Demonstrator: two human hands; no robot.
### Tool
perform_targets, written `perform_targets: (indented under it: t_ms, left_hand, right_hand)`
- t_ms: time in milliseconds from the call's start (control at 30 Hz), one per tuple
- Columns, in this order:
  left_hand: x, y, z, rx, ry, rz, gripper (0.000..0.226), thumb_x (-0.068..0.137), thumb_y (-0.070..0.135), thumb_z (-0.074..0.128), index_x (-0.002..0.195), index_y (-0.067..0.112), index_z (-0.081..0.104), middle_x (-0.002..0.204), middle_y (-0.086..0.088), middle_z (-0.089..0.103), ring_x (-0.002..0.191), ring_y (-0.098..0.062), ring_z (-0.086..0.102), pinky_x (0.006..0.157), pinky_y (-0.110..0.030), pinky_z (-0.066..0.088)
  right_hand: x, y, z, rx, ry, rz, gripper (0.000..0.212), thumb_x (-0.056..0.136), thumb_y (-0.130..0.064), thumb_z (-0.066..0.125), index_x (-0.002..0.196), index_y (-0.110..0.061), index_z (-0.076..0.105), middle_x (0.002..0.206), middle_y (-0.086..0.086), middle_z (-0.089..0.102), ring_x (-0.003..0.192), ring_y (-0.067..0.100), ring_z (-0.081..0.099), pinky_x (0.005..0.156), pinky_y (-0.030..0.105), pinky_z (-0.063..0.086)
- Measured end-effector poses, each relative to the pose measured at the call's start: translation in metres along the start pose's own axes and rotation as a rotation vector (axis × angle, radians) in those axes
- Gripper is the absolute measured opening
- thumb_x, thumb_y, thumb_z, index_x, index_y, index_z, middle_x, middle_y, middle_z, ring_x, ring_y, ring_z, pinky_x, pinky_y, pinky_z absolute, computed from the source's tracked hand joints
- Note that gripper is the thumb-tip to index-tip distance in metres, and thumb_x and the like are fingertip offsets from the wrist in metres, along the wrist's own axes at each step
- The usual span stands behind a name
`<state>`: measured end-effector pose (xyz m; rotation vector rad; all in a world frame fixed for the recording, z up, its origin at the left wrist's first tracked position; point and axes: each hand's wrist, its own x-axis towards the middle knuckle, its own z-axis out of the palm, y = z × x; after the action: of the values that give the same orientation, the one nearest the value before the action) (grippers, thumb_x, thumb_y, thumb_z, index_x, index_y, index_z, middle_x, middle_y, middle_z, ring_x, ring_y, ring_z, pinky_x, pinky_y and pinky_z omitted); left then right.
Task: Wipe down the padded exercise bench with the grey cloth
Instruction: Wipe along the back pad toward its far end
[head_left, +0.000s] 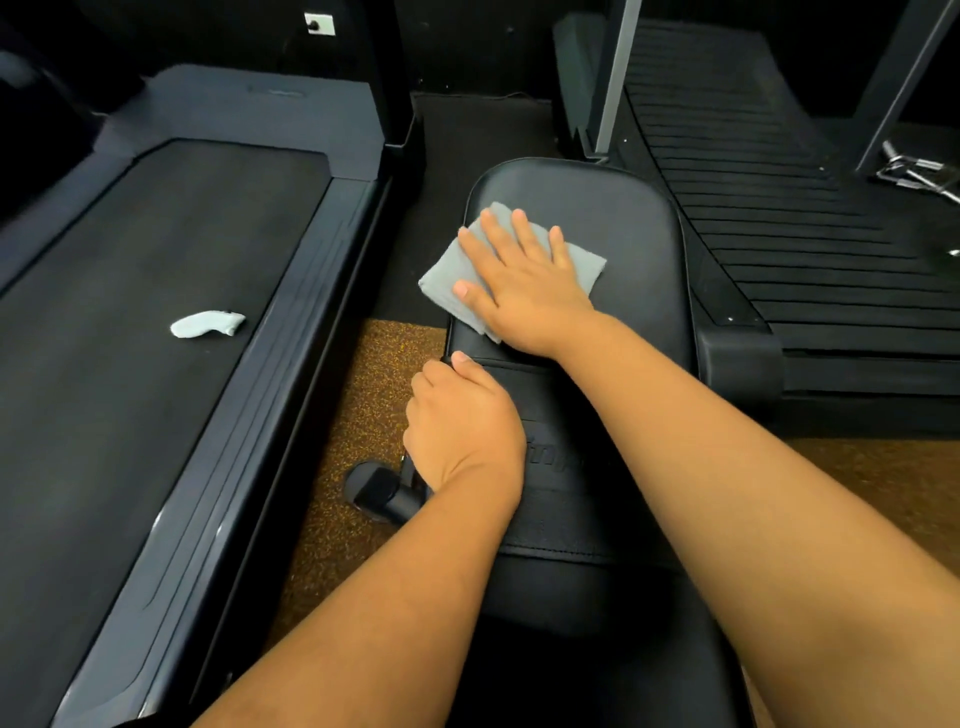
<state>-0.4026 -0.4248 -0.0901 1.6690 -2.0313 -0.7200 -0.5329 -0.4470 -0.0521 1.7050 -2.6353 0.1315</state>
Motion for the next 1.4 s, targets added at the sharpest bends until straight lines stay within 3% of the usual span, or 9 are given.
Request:
perform_targets:
  t_ms: [233, 400, 533, 633, 800, 933, 1167, 1267, 1400]
  left_hand:
    - [0.005, -0.011, -0.019, -0.104, -0.217, 0.048, 0.051, 0.102, 0.046, 0.026, 0.12, 0.005, 0.052, 0.125, -0.015, 0.056, 0.112, -0.034, 0.054, 0.088, -0.042, 0.04]
    - [0.006, -0.037, -0.04, -0.112, -0.556, -0.071, 0.083, 0.089, 0.076, 0.02, 0.12, 0.006, 0.053, 0.125, -0.016, 0.058, 0.114, -0.033, 0.055, 0.084, -0.039, 0.038]
    - [-0.001, -0.045, -0.039, -0.079, -0.476, -0.033, 0.086, 0.085, 0.08, 0.014, 0.114, 0.01, 0.056, 0.116, -0.012, 0.063, 0.107, -0.03, 0.058, 0.082, -0.04, 0.042]
    - [-0.003, -0.043, -0.036, -0.047, -0.427, -0.01, 0.085, 0.087, 0.078, 0.012, 0.115, 0.012, 0.057, 0.114, -0.01, 0.063, 0.105, -0.029, 0.059, 0.078, -0.039, 0.041]
    - [-0.002, -0.046, -0.034, -0.061, -0.401, -0.008, 0.084, 0.087, 0.077, 0.01, 0.115, 0.014, 0.058, 0.113, -0.009, 0.065, 0.105, -0.029, 0.059, 0.08, -0.04, 0.042]
    - [-0.002, -0.045, -0.034, -0.059, -0.392, -0.008, 0.083, 0.087, 0.077, 0.011, 0.114, 0.015, 0.059, 0.112, -0.008, 0.065, 0.104, -0.028, 0.06, 0.079, -0.039, 0.044]
    - [-0.002, -0.044, -0.034, -0.067, -0.395, -0.011, 0.083, 0.087, 0.077, 0.011, 0.113, 0.015, 0.059, 0.111, -0.007, 0.065, 0.102, -0.026, 0.061, 0.075, -0.037, 0.042]
    - [-0.003, -0.045, -0.034, -0.063, -0.389, -0.01, 0.083, 0.086, 0.078, 0.01, 0.111, 0.016, 0.06, 0.11, -0.007, 0.065, 0.101, -0.027, 0.06, 0.076, -0.038, 0.042]
    - [-0.003, -0.044, -0.034, -0.072, -0.386, -0.021, 0.083, 0.086, 0.078, 0.01, 0.11, 0.017, 0.061, 0.111, -0.008, 0.066, 0.103, -0.028, 0.06, 0.079, -0.039, 0.043]
  right_hand:
    - [0.009, 0.014, -0.013, -0.004, -0.106, -0.044, 0.06, 0.103, -0.054, 0.022, 0.156, -0.033, 0.007, 0.165, -0.003, -0.006, 0.151, 0.025, -0.012, 0.119, 0.052, -0.007]
    - [0.026, -0.004, -0.01, -0.034, -0.061, 0.04, 0.057, 0.104, -0.049, 0.021, 0.156, -0.03, 0.014, 0.165, 0.0, -0.004, 0.15, 0.029, -0.011, 0.119, 0.056, -0.005]
    - [0.015, -0.018, 0.002, -0.109, -0.009, -0.245, 0.044, 0.102, -0.05, 0.034, 0.132, -0.029, 0.058, 0.153, -0.002, 0.039, 0.151, 0.026, 0.004, 0.118, 0.056, 0.0]
    - [0.013, -0.018, 0.002, -0.133, -0.011, -0.378, 0.051, 0.097, -0.054, 0.032, 0.11, -0.023, 0.072, 0.126, -0.003, 0.06, 0.147, 0.024, 0.024, 0.118, 0.055, 0.004]
    - [0.045, -0.013, -0.009, -0.263, 0.001, -0.454, 0.062, 0.091, -0.054, 0.021, 0.082, -0.02, 0.073, 0.095, 0.002, 0.066, 0.116, 0.028, 0.053, 0.117, 0.052, 0.015]
    - [0.06, -0.037, -0.018, -0.518, -0.093, -0.378, 0.054, 0.097, -0.046, 0.025, 0.106, -0.026, 0.074, 0.11, 0.002, 0.069, 0.117, 0.027, 0.052, 0.117, 0.047, 0.017]
    - [0.027, -0.042, -0.006, -0.425, -0.068, -0.628, 0.06, 0.09, -0.043, 0.015, 0.066, -0.019, 0.065, 0.077, 0.005, 0.069, 0.069, 0.024, 0.045, 0.081, 0.039, 0.039]
    - [0.046, -0.031, -0.013, -0.445, -0.068, -0.567, 0.063, 0.095, -0.043, 0.022, 0.082, -0.009, 0.073, 0.089, 0.008, 0.072, 0.088, 0.032, 0.06, 0.099, 0.044, 0.035]
    - [0.063, -0.024, -0.018, -0.435, -0.092, -0.413, 0.045, 0.099, -0.037, 0.033, 0.104, -0.02, 0.074, 0.116, 0.001, 0.066, 0.126, 0.026, 0.047, 0.118, 0.048, 0.01]
